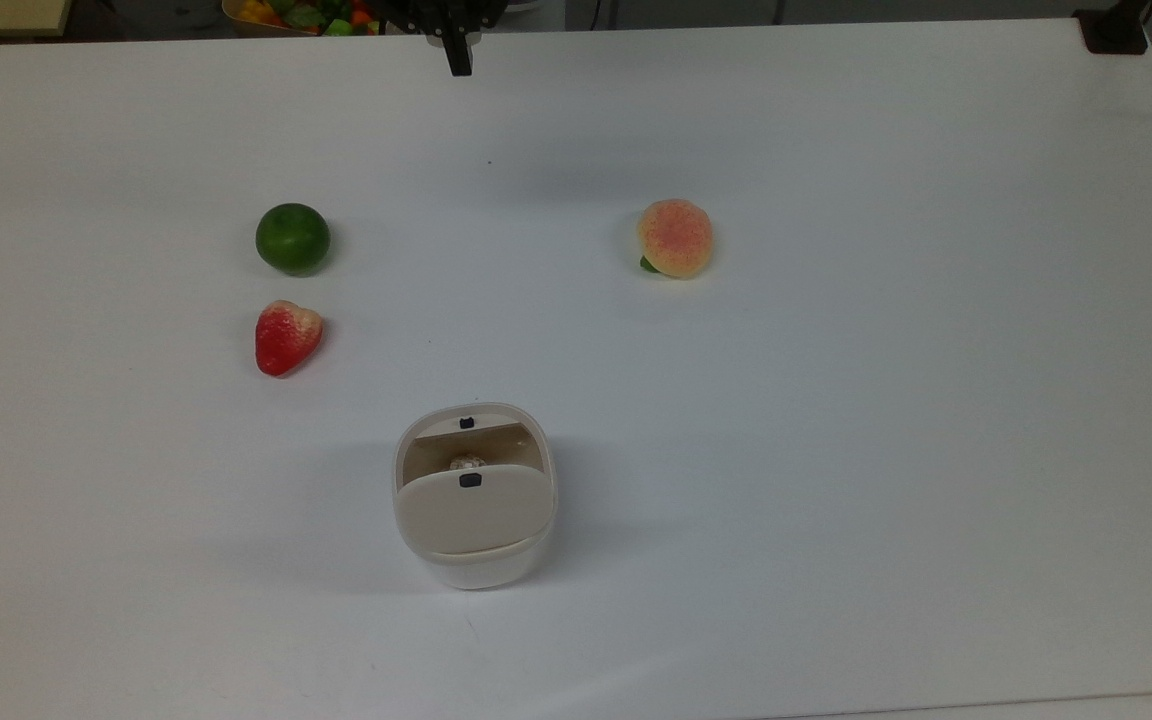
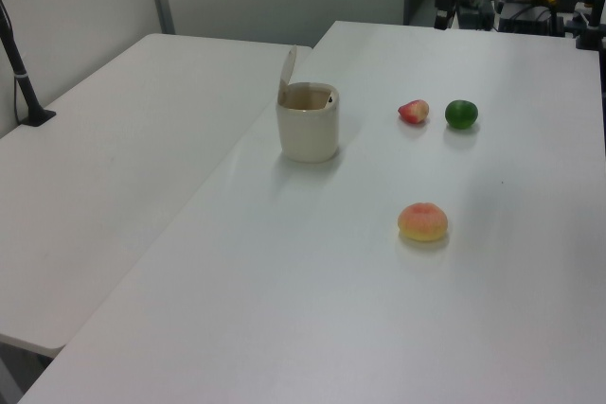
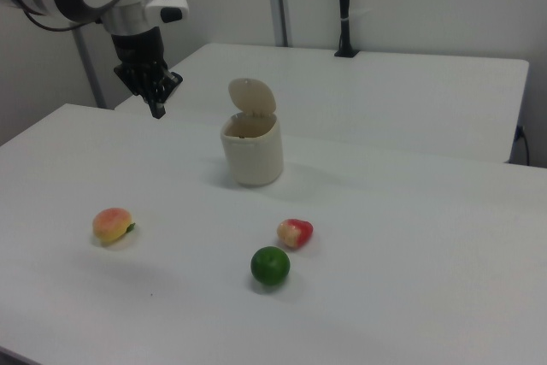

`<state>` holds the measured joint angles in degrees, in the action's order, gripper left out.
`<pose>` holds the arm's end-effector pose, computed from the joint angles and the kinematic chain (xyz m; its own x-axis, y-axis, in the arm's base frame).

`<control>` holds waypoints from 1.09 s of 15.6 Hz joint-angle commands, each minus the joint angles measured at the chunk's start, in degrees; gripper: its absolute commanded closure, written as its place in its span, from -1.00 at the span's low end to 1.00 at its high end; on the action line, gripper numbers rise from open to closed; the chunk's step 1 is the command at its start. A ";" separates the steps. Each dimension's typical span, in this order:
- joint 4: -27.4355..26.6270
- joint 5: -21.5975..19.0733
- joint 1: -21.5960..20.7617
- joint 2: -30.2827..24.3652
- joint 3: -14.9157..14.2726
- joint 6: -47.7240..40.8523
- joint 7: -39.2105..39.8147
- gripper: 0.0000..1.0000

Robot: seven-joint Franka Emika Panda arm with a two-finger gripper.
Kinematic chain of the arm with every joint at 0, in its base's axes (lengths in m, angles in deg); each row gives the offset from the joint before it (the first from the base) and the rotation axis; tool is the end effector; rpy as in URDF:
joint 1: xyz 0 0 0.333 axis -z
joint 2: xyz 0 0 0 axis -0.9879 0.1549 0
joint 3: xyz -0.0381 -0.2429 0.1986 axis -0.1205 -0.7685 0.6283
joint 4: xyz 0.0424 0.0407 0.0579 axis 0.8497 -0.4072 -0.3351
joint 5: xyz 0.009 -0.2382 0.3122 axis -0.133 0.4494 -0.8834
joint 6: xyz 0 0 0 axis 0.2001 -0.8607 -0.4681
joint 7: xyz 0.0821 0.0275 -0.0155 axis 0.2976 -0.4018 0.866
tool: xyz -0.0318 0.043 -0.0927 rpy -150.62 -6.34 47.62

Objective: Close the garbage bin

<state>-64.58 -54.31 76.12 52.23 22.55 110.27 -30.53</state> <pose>0.5767 0.0312 0.6107 0.9904 0.0616 0.1234 0.0757 -0.9906 -0.1137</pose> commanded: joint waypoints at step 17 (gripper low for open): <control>1.17 -2.10 0.05 12.98 -0.38 47.68 -3.42 1.00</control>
<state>-64.47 -55.53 76.42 62.60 22.54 152.30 -32.51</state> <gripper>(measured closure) 0.991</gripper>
